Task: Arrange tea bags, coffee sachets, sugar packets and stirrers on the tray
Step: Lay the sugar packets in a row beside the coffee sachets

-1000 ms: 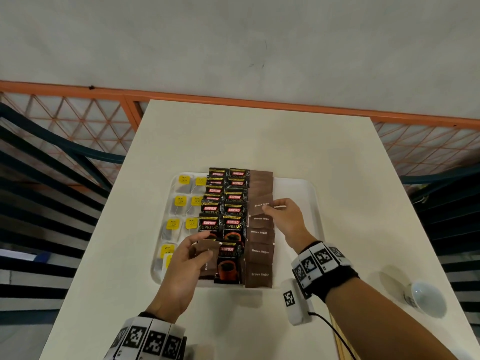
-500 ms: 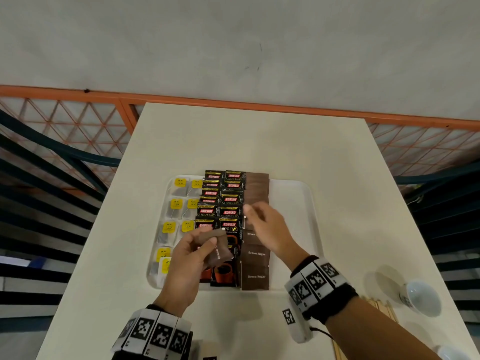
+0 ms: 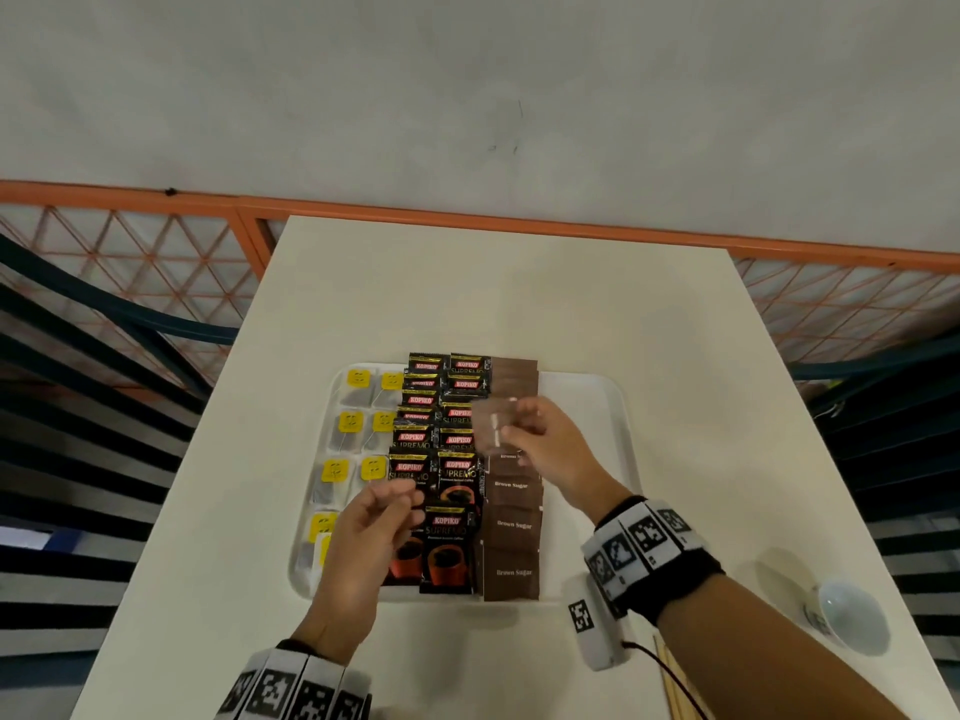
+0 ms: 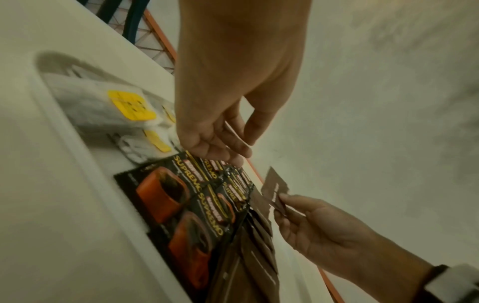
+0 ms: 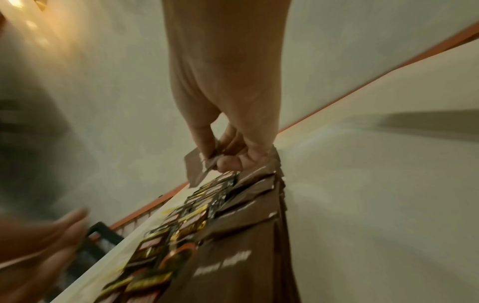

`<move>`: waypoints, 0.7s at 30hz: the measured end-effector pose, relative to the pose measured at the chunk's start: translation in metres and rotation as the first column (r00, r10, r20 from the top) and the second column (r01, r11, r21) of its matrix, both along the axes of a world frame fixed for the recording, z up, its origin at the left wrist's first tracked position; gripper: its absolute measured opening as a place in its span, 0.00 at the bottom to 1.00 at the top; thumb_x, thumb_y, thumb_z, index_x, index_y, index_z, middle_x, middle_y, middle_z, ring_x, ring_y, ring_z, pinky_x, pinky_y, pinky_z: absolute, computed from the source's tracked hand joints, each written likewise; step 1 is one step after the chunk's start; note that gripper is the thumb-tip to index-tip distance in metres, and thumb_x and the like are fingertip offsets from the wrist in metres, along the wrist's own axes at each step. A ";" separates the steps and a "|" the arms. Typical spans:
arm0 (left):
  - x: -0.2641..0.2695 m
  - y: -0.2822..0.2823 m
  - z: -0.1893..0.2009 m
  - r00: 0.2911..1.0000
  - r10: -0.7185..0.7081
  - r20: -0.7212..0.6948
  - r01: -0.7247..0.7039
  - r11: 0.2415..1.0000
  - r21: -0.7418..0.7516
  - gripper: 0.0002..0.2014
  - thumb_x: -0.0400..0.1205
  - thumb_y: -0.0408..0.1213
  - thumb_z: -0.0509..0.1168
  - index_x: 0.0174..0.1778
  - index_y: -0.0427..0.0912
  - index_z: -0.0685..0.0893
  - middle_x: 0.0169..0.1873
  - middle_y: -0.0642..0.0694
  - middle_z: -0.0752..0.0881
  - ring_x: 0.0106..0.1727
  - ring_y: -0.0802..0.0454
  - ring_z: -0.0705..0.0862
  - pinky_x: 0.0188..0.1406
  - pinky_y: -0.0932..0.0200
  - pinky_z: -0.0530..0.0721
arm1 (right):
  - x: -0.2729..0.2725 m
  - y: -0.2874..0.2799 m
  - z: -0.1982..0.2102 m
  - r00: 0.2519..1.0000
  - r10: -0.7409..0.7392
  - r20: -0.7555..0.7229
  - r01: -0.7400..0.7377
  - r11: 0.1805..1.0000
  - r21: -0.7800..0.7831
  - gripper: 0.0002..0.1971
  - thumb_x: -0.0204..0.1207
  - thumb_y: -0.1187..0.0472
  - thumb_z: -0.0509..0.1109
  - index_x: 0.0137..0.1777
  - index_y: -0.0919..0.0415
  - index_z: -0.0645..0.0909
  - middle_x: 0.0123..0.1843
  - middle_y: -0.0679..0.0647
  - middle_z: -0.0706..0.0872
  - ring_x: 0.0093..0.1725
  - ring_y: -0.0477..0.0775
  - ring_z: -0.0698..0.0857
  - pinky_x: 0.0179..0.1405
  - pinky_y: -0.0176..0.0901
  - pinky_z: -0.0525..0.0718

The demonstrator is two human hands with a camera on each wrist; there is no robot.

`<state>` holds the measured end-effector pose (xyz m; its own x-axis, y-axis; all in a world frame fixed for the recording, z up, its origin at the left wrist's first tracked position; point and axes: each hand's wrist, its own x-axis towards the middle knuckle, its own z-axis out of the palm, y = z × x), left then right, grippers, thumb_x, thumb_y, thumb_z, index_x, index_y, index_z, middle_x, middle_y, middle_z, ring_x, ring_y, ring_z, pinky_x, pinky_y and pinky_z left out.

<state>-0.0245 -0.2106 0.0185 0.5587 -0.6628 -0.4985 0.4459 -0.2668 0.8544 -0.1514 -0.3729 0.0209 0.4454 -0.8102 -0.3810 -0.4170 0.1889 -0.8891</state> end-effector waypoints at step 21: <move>0.057 0.169 -0.035 0.921 -0.065 0.385 -0.048 0.959 0.278 0.22 0.78 0.13 0.57 0.32 0.44 0.85 0.31 0.35 0.87 0.28 0.66 0.85 0.29 0.81 0.79 | 0.008 -0.035 -0.024 0.934 -0.314 -0.172 0.243 0.909 -0.340 0.08 0.76 0.69 0.66 0.54 0.67 0.79 0.44 0.55 0.83 0.39 0.50 0.80 0.36 0.26 0.73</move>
<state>0.0330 -0.0415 -0.0166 0.7394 -0.5353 -0.4083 0.0927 -0.5198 0.8492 -0.1438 -0.4082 -0.0033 0.1191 -0.9810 -0.1533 -0.5770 0.0572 -0.8147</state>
